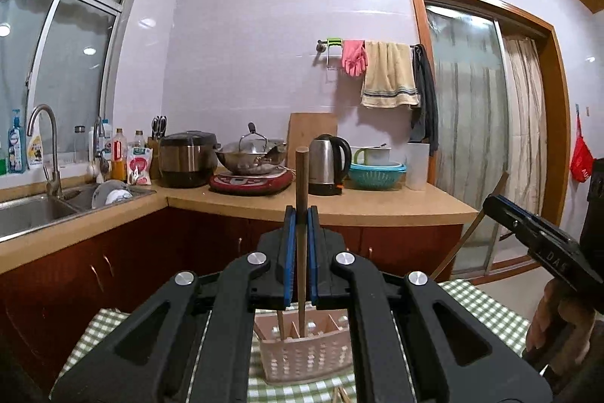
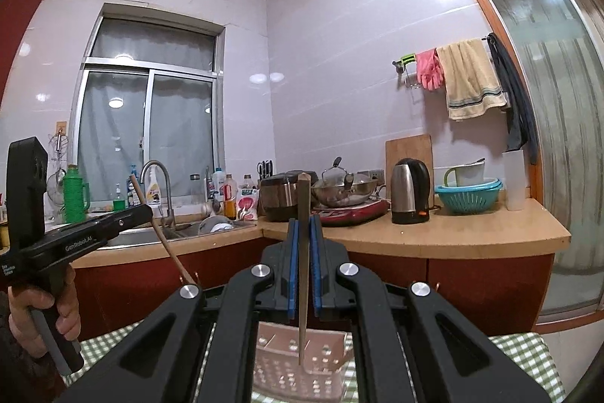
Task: Organize utensils
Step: 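Lower the chopsticks into the basket and open both tools, then move both open tools back down to the loose chopsticks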
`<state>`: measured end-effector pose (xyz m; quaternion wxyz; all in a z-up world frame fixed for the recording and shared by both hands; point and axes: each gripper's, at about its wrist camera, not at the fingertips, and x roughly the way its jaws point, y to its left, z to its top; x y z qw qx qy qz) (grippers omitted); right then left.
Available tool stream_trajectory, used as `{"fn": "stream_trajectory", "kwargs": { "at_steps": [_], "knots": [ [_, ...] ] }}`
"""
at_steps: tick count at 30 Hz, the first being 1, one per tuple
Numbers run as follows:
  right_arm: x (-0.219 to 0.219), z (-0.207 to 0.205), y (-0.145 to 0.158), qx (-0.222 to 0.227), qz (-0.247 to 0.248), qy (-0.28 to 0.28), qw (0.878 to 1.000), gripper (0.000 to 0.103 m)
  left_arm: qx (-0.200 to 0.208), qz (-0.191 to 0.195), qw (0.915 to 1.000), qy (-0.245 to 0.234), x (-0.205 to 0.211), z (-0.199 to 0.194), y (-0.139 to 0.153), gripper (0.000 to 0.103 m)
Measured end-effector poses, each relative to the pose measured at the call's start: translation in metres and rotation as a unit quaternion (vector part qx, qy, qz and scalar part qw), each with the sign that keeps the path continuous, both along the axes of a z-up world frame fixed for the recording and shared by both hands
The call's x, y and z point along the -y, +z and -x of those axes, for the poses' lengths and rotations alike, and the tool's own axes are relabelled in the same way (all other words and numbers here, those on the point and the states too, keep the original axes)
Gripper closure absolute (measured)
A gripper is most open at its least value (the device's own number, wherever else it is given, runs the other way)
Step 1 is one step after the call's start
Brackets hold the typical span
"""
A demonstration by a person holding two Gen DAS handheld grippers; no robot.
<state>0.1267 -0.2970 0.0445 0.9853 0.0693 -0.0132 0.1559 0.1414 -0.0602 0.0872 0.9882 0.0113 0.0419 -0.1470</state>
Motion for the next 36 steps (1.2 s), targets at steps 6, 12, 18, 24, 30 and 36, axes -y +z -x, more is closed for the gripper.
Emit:
{"fn": "stream_trajectory", "kwargs": {
  "at_steps": [6,12,18,24,30,36],
  "knots": [
    [-0.005,-0.027,-0.006,-0.007,0.003,0.000,1.000,0.096,-0.004,-0.009,0.9999,0.009,0.004,-0.025,-0.009,0.096],
    [-0.011,-0.048,-0.022,-0.029,0.004,0.005,1.000,0.096,-0.022,-0.015,0.9995,0.015,0.008,-0.052,-0.028,0.096],
    [-0.016,-0.065,-0.043,-0.054,0.012,0.008,0.998,0.096,-0.034,-0.022,0.9989,0.024,0.008,-0.069,-0.049,0.096],
    [-0.022,-0.077,-0.061,-0.078,0.020,0.011,0.997,0.096,-0.056,-0.019,0.9979,0.025,0.003,-0.082,-0.071,0.096],
    [-0.028,-0.089,-0.080,-0.123,0.026,0.019,0.992,0.094,-0.071,-0.025,0.9969,0.024,0.002,-0.087,-0.090,0.095],
    [-0.028,-0.081,-0.078,-0.118,0.025,0.009,0.993,0.061,-0.072,-0.017,0.9971,0.020,-0.001,-0.084,-0.092,0.066]
  ]
}}
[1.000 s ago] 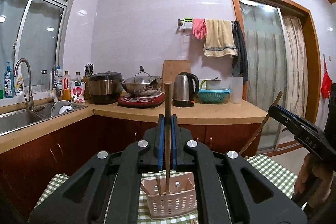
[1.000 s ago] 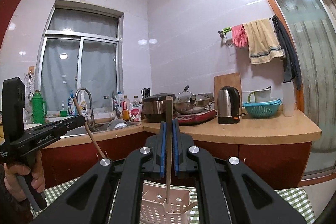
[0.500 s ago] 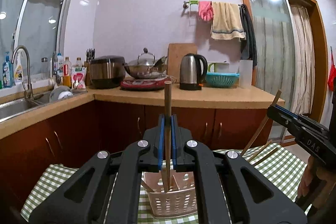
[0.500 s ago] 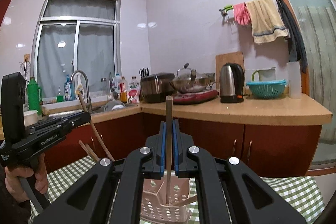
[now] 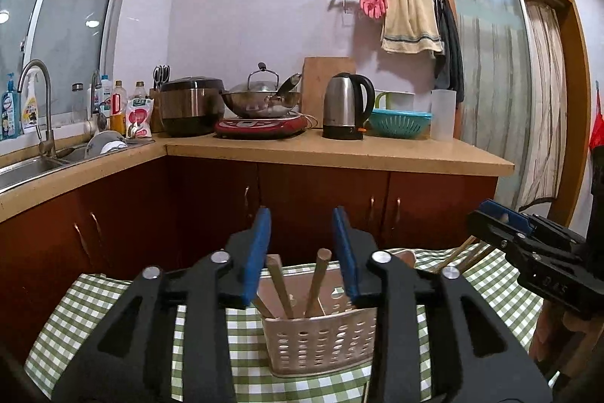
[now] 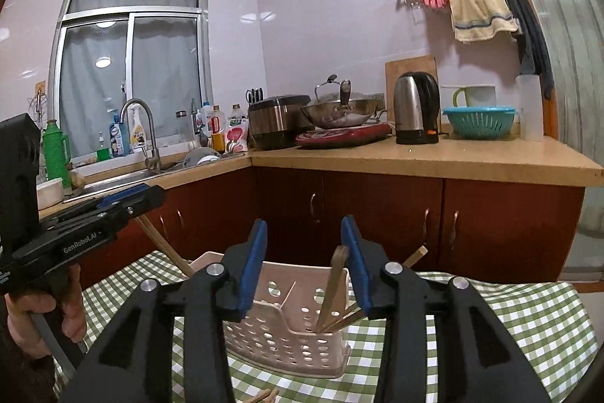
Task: Organize utensils
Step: 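Move both open tools back down to the loose chopsticks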
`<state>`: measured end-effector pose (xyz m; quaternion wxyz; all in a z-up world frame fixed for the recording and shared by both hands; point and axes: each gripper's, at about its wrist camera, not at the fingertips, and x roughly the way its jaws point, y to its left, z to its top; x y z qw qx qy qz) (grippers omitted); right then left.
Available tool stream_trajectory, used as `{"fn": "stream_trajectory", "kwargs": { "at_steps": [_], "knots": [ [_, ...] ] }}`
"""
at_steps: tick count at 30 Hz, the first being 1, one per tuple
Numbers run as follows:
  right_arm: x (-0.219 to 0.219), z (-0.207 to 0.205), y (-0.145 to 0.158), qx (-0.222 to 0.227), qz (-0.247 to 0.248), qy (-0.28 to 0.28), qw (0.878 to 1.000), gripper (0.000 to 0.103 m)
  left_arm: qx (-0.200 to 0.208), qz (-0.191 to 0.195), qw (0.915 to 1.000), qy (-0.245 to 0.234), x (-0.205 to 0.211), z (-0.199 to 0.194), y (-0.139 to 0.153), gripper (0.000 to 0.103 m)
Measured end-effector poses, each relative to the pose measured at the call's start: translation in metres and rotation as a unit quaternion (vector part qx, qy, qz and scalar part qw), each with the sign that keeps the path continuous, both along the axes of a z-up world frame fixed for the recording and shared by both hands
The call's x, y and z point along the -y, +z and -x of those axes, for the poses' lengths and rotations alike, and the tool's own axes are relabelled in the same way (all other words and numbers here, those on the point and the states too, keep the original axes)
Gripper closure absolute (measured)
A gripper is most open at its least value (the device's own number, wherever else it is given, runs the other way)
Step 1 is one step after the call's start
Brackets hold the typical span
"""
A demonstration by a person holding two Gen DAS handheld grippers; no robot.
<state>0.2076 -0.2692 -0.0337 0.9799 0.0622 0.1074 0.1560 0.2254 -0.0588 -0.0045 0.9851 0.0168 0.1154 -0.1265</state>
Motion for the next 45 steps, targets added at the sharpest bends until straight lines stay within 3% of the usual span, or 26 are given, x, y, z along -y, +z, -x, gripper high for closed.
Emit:
{"fn": "stream_trajectory", "kwargs": {
  "at_steps": [3,10,17,27,37,45],
  "knots": [
    [0.001,0.009,0.007,0.013,0.003,-0.007,1.000,0.060,0.004,0.004,1.0000,0.000,-0.002,0.002,0.002,0.053],
    [0.001,0.043,0.013,0.031,0.008,-0.017,0.999,0.057,0.008,0.009,0.9999,0.000,-0.004,0.024,0.005,0.039],
    [0.001,0.098,-0.015,0.015,0.015,-0.027,0.999,0.057,0.006,-0.004,0.9999,0.015,-0.008,0.071,-0.010,0.037],
    [0.003,0.160,-0.084,-0.036,0.023,-0.028,0.999,0.057,-0.059,-0.029,0.9965,0.051,-0.026,0.131,-0.071,0.037],
    [-0.011,0.185,-0.120,-0.074,0.045,0.010,0.996,0.059,-0.101,-0.033,0.9909,0.083,-0.046,0.173,-0.114,0.038],
    [-0.027,0.182,-0.153,-0.140,0.072,0.049,0.986,0.066,-0.121,-0.045,0.9880,0.085,-0.045,0.186,-0.133,0.038]
  ]
}}
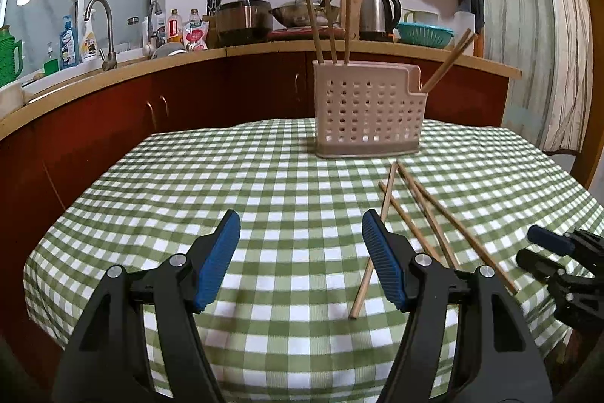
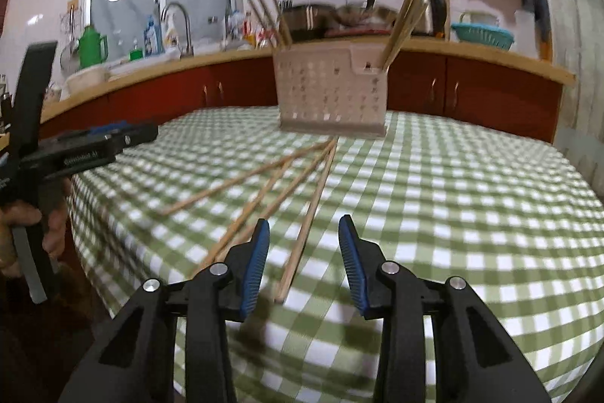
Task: Organize utensils
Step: 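Move both open tools back down to the loose chopsticks, then close the right tool on a chopstick while the left tool grasps another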
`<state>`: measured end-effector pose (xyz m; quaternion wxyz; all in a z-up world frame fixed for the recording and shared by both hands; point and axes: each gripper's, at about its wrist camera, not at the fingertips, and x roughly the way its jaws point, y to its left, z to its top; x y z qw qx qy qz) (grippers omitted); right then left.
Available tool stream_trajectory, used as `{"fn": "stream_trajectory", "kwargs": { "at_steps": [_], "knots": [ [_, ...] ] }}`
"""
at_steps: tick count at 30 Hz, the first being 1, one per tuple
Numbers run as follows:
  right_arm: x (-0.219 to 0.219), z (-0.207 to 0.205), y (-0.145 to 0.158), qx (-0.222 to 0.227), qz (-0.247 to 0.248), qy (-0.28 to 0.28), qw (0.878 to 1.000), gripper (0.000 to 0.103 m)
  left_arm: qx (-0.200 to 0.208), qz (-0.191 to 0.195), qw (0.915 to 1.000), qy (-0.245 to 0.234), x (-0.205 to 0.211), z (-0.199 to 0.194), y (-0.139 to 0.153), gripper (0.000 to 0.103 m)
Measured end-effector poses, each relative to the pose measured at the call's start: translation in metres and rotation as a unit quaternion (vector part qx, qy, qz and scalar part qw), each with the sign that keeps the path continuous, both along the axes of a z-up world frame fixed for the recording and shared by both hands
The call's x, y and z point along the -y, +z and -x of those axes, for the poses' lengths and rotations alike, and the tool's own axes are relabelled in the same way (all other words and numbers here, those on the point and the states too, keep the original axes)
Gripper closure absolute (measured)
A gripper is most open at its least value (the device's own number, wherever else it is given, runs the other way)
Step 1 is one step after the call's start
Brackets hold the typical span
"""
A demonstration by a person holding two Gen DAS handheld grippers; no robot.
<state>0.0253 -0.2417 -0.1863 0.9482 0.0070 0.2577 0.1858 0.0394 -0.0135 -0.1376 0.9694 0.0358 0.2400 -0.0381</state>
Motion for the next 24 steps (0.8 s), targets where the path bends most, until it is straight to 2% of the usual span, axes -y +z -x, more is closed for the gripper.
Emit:
{"fn": "stream_trajectory", "kwargs": {
  "at_steps": [8,9,13,17,24],
  "knots": [
    [-0.010,-0.009,-0.019,-0.060,0.025,0.018,0.998,0.075,-0.024,0.002,0.9997,-0.004,0.003,-0.001,-0.019,0.038],
    [-0.011,-0.009,-0.020,-0.059,0.025,0.017,0.998,0.076,-0.027,0.003,0.9996,-0.005,0.003,-0.002,-0.021,0.038],
    [-0.007,-0.009,-0.020,-0.061,0.027,0.006,0.998,0.091,-0.036,0.001,0.9992,-0.016,0.007,-0.002,-0.029,0.038],
    [0.013,-0.011,-0.020,-0.062,0.017,-0.031,0.997,0.096,-0.048,0.003,0.9985,-0.027,0.011,-0.002,-0.037,0.040],
    [0.045,-0.008,-0.023,-0.051,0.010,-0.079,0.996,0.096,-0.079,0.001,0.9957,-0.049,0.020,-0.004,-0.054,0.057]
  ]
}}
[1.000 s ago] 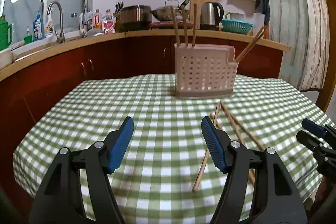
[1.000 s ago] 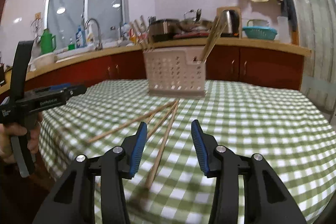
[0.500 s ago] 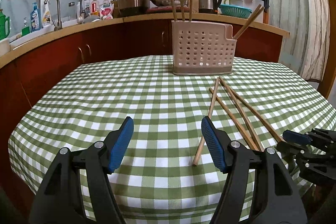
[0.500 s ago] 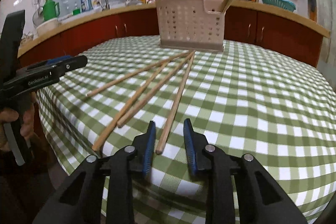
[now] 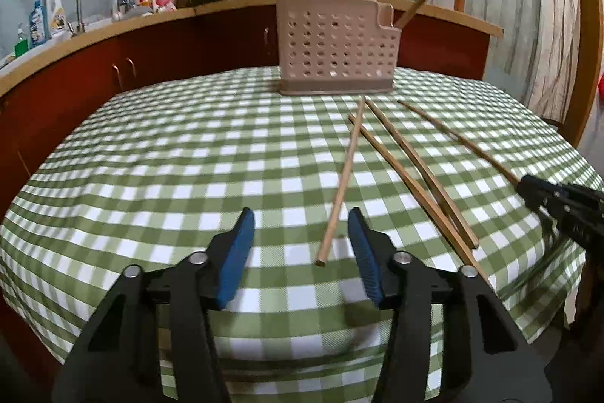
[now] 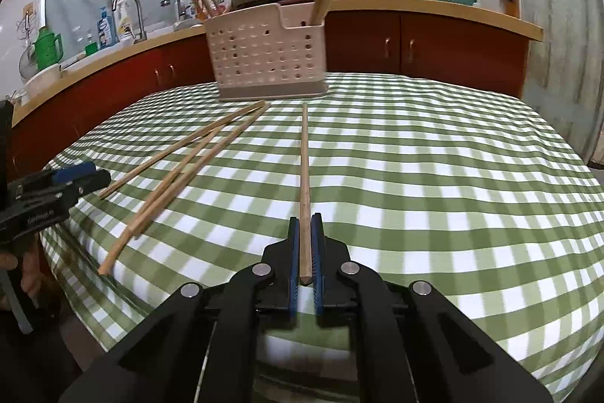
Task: Organize utensils
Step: 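Close the right tool on a chopstick while the left tool grasps another, then lift both chopsticks and carry them over the pink basket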
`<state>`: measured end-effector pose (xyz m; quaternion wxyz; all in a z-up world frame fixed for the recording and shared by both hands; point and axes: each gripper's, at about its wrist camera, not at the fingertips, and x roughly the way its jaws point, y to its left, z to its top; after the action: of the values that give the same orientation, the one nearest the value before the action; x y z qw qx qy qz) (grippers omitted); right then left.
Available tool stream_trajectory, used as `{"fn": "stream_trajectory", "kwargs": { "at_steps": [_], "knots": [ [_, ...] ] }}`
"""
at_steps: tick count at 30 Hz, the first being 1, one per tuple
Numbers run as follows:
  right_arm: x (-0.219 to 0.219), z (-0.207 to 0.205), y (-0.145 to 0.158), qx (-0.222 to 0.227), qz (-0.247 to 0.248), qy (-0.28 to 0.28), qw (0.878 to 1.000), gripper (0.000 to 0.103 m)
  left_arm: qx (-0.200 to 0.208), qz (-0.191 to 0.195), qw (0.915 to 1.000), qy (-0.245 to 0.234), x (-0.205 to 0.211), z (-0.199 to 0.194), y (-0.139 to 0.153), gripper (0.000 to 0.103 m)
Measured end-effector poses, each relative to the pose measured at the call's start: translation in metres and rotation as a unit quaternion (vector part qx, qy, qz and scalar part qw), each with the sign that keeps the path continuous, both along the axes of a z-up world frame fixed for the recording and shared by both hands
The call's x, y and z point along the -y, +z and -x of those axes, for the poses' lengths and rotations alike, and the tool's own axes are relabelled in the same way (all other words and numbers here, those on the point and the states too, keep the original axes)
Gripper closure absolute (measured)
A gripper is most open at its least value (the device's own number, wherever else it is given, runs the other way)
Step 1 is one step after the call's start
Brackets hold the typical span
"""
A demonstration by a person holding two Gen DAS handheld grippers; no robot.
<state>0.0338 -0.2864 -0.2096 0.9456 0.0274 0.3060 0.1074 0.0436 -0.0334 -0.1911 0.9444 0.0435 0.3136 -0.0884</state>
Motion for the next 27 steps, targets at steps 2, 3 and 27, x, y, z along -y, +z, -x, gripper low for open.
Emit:
{"fn": "stream_trajectory", "kwargs": {
  "at_steps": [2,3,27],
  "knots": [
    [0.001,0.002,-0.001,0.004,0.000,0.001,1.000,0.096,-0.005,-0.001,1.0000,-0.004,0.002,0.000,-0.004,0.061],
    [0.001,0.002,-0.001,0.005,-0.001,0.002,1.000,0.096,-0.008,-0.001,0.9999,-0.007,0.003,-0.001,-0.006,0.069],
    [0.010,0.012,0.025,0.061,-0.022,0.002,0.998,0.096,0.048,-0.002,0.9987,-0.015,0.005,0.011,0.016,0.096]
  ]
}}
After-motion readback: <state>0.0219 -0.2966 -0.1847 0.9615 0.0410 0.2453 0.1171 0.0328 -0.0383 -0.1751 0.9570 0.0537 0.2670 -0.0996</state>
